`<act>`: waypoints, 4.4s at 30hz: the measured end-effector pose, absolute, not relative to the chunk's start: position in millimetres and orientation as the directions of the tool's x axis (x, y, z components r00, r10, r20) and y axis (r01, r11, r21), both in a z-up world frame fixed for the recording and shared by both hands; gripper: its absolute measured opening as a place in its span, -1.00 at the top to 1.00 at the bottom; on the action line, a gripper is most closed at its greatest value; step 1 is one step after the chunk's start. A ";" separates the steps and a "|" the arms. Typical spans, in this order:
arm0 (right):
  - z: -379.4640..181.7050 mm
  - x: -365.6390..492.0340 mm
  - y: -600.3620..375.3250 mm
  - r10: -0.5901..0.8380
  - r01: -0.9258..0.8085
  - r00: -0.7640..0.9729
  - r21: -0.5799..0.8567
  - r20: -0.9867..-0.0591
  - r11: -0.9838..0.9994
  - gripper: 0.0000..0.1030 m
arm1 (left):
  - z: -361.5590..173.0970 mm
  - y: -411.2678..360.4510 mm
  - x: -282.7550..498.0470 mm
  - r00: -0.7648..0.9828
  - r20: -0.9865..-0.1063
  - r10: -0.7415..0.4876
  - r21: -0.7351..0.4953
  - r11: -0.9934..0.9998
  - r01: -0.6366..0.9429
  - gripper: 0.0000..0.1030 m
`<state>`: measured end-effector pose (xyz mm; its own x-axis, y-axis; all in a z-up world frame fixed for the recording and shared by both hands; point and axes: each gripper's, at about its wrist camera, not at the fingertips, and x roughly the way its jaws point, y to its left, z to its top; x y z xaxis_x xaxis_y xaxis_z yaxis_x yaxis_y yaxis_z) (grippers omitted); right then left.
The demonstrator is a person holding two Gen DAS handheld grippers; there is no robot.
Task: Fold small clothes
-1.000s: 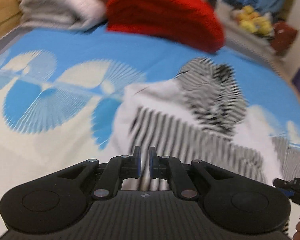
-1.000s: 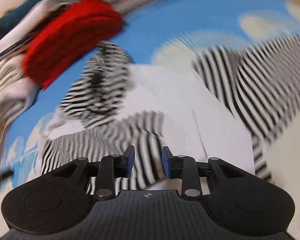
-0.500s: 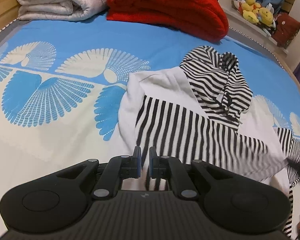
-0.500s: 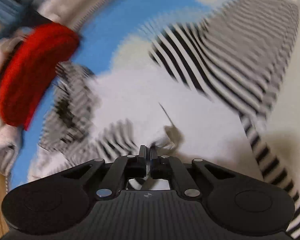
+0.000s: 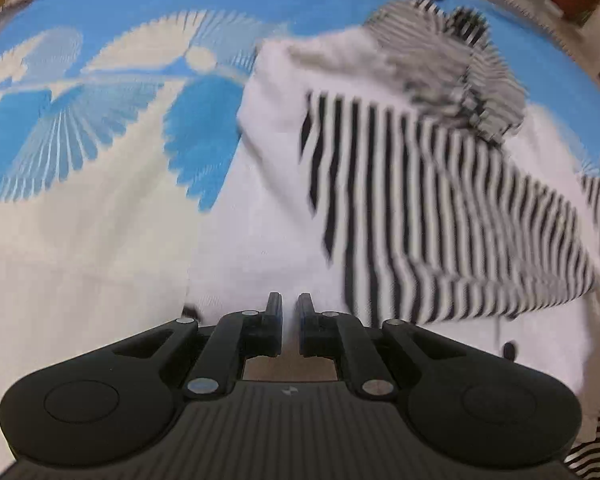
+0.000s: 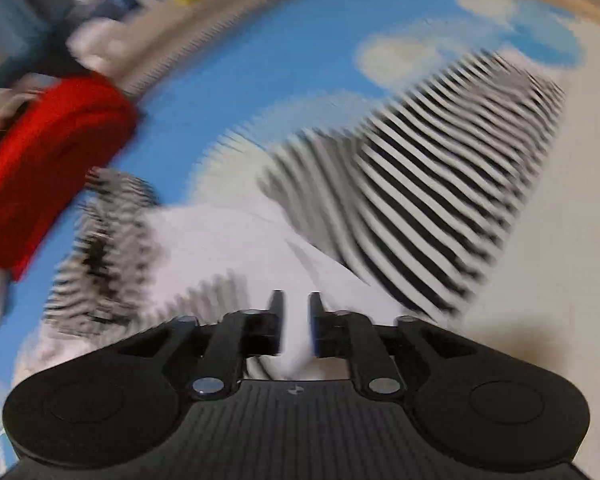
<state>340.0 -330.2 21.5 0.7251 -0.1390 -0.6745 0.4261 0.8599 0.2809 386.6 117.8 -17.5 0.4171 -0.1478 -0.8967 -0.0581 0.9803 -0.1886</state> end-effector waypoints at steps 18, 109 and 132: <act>-4.2 353.3 -372.1 -0.028 0.448 0.563 0.277 -0.826 0.850 0.22 | -29.6 72.0 392.1 0.339 -0.935 -0.101 -0.115 0.993 -0.022 0.66; 81.9 347.9 -233.1 0.427 -0.290 0.627 0.314 -0.651 0.904 0.61 | 70.8 94.1 379.1 0.583 -0.799 -0.147 -0.240 0.967 -0.085 0.13; 11.4 364.2 -326.2 0.144 0.228 0.487 0.285 -0.861 0.931 0.07 | -14.4 116.0 413.4 0.413 -0.893 -0.180 -0.333 0.882 -0.335 0.14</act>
